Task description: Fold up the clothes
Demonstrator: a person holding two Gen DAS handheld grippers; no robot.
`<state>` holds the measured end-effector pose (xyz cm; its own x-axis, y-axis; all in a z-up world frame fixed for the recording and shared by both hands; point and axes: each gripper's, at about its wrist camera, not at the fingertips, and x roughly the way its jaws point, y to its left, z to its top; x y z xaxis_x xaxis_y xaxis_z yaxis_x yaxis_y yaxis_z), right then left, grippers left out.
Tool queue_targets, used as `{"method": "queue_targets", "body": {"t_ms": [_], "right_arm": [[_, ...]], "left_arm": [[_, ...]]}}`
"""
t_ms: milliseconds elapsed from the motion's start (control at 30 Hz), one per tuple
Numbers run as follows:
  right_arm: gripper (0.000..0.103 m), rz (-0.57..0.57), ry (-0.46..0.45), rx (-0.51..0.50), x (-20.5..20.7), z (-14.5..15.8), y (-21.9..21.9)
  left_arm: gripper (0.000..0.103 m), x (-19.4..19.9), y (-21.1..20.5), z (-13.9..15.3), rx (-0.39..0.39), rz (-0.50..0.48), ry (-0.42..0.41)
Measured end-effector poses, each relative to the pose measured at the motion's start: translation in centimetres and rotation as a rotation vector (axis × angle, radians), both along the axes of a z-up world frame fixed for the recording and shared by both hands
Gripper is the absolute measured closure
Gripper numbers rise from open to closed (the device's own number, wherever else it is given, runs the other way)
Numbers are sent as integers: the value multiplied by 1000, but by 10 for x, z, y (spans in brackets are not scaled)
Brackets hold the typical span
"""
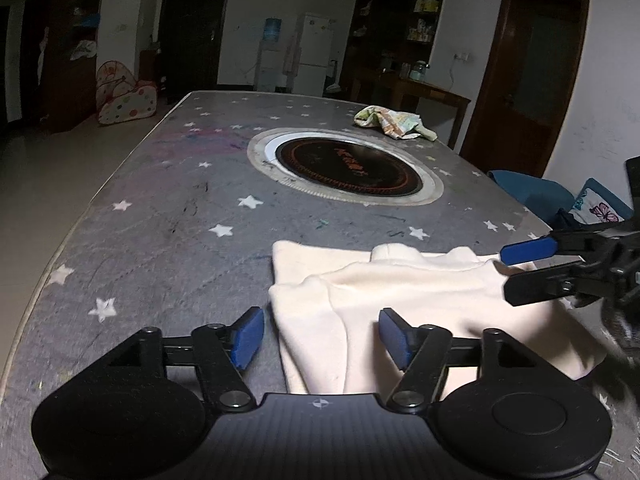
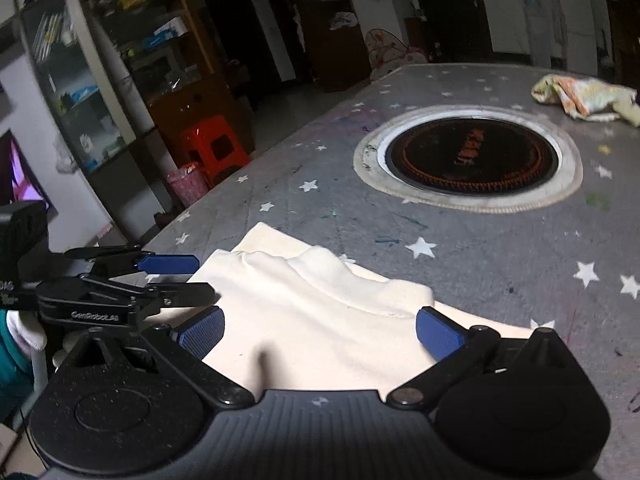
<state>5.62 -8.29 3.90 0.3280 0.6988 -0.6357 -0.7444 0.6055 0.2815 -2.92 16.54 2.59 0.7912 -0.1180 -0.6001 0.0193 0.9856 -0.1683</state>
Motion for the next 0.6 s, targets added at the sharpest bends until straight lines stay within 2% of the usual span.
{"method": "queue_targets", "body": {"t_ms": [167,400,600], "right_arm": [[0,35,-74,-63,-24,7,11],[0,117,-197,-141,-64,14,30],[0,194,-269,-192,-95,12,50]], "left_arm": [[27,-4,5,1,-8,27,3],[9,-8,10,9,-1,65,2],[0,-12,11,13,6,87,-11]]}}
